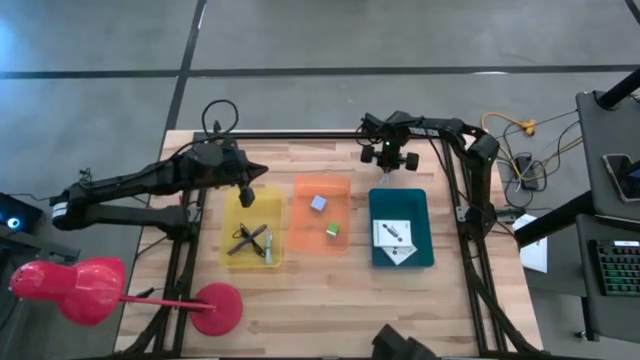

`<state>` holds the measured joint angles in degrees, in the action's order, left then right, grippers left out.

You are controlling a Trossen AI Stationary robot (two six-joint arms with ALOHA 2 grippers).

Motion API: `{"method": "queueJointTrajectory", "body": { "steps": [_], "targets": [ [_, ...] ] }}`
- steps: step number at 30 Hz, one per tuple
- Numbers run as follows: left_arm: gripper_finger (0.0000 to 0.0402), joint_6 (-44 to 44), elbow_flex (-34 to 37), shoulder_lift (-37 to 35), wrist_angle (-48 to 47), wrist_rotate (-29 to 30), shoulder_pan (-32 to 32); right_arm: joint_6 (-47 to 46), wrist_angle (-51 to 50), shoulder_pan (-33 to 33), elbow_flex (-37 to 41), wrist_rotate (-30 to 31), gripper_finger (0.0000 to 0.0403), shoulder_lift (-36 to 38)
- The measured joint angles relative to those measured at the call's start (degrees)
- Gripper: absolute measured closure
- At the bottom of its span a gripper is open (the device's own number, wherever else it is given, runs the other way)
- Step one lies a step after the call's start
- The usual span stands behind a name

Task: Pick and place items into bin
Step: Put the white charger cable into the yellow bin

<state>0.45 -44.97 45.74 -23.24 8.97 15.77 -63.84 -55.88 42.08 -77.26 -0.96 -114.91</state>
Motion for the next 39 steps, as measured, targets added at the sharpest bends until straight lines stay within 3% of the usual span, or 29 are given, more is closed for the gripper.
{"method": "queueJointTrajectory", "body": {
  "steps": [4,7,11,13,17,21,26,31,39],
  "targets": [
    [0.0402,-0.09,0.02,0.61,0.13,0.0,0.0,0.25,5.72,-1.04,-1.53,1.32,0.0385,3.24],
    [0.0402,-2.12,0.0,1.15,0.18,-0.01,0.34,-1.42,16.57,-2.41,-2.01,2.92,0.0386,8.15],
    [0.0402,-12.16,0.05,1.59,0.49,4.45,3.55,-0.61,32.05,-4.5,-2.24,5.85,0.0388,15.17],
    [0.0401,-16.16,0.11,1.56,1.29,3.83,5.67,2.57,37.14,-6.11,-2.25,6.73,0.0388,17.1],
    [0.0382,-23.19,0.11,1.39,8.05,-8.03,10.52,11.26,47.27,-11.46,-2.18,7.11,0.0389,18.18],
    [0.0336,-28.58,0.11,2.85,11.91,-17.88,14.08,15.73,56.2,-16.98,-2.28,6.8,0.0389,17.41],
    [0.0269,-29.61,0.11,6.18,12.84,-33.44,16.19,19.43,57.14,-21.09,-4.11,6.33,0.039,15.58],
    [0.0231,-30.16,-0.02,8.4,20.08,-36.87,16.41,22.82,58.16,-24.39,-5.87,4.77,0.039,15.51],
    [0.0226,-35.62,-0.02,13.95,30.92,-40.53,16.66,23.85,58.01,-26.55,-7.67,3.94,0.039,15.35]
  ]
}}
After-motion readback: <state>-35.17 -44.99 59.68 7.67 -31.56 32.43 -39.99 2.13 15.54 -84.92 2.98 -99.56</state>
